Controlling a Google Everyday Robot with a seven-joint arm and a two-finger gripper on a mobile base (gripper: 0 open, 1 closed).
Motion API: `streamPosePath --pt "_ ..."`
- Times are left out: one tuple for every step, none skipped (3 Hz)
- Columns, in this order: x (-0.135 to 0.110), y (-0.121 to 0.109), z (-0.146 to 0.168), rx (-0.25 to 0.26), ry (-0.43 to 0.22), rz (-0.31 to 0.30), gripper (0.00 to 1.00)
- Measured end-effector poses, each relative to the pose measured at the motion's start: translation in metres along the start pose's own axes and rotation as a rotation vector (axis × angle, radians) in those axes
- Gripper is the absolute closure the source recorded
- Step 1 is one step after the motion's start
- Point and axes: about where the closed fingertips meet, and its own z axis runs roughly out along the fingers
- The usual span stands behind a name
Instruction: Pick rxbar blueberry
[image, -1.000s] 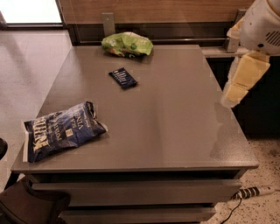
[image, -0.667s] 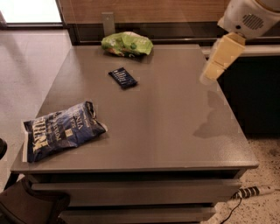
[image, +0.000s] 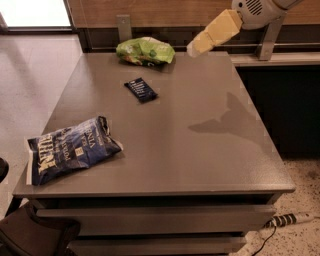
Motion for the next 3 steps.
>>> streamPosePath --pt "-0.022 0.012 0.025 0.03 -0.087 0.128 0.0" --pt "-0.026 0.013 0.037 0.049 -0.119 0.208 0.0" --pt "-0.027 0.014 0.034 0.045 -0.114 0.191 0.0"
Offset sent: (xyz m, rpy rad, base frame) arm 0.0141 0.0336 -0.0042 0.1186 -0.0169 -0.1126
